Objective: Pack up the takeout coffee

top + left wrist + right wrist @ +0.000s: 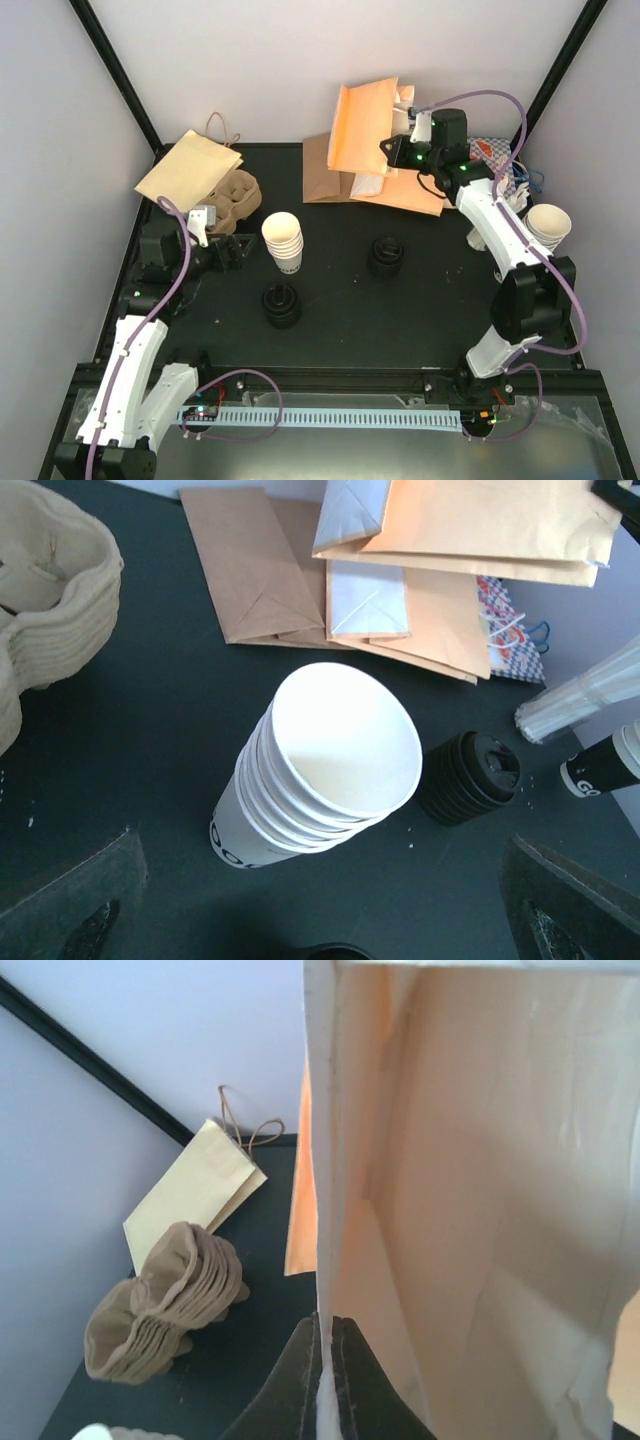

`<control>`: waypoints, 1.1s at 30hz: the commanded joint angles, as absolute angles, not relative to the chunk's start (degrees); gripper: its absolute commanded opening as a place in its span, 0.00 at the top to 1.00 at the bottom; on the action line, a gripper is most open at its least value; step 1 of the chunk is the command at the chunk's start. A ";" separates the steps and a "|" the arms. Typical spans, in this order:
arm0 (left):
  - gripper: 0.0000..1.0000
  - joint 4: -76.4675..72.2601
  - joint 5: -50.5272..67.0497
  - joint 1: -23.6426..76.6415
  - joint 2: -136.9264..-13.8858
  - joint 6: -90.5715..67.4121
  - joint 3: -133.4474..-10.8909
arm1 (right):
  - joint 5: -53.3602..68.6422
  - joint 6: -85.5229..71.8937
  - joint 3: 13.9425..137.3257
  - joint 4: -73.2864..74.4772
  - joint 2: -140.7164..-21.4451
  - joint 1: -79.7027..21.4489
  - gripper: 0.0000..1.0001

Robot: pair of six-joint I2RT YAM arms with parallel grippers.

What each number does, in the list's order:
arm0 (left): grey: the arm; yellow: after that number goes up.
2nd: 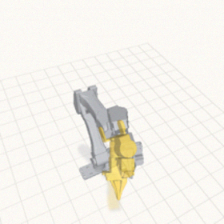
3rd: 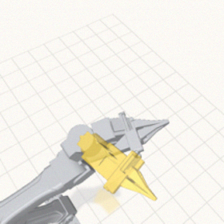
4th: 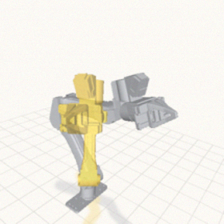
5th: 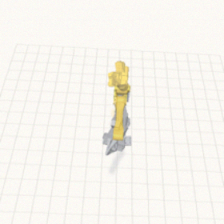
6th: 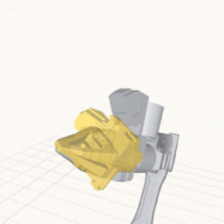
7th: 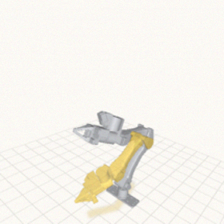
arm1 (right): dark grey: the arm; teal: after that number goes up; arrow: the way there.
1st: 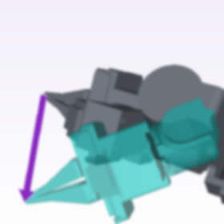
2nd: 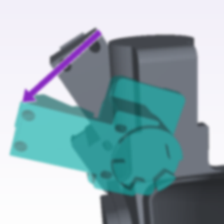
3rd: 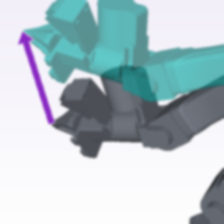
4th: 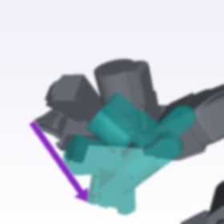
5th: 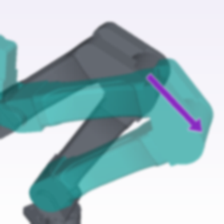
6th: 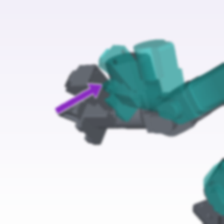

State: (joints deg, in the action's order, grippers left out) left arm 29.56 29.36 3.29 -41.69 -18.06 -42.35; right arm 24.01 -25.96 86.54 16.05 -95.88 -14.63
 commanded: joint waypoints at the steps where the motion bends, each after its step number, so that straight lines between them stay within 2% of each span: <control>1: 0.01 30.85 29.17 3.34 -40.29 -17.98 -45.94 | 22.93 -20.57 89.02 24.67 -91.28 -16.25 0.99; 17: 0.01 30.95 33.02 6.26 -40.29 -22.56 -51.27 | 16.20 -19.23 89.78 58.02 -76.83 -24.85 0.99; 22: 0.01 28.73 26.97 16.52 -42.00 -25.24 -52.39 | 18.41 -19.00 89.05 69.12 -74.62 -25.61 0.99; 29: 0.03 28.35 12.73 32.47 -46.11 -25.05 -55.73 | 18.22 -17.74 86.40 72.82 -70.99 -27.13 0.99; 33: 0.05 28.21 8.70 38.61 -49.00 -25.08 -57.08 | 15.17 -17.32 86.91 75.33 -72.36 -29.44 0.99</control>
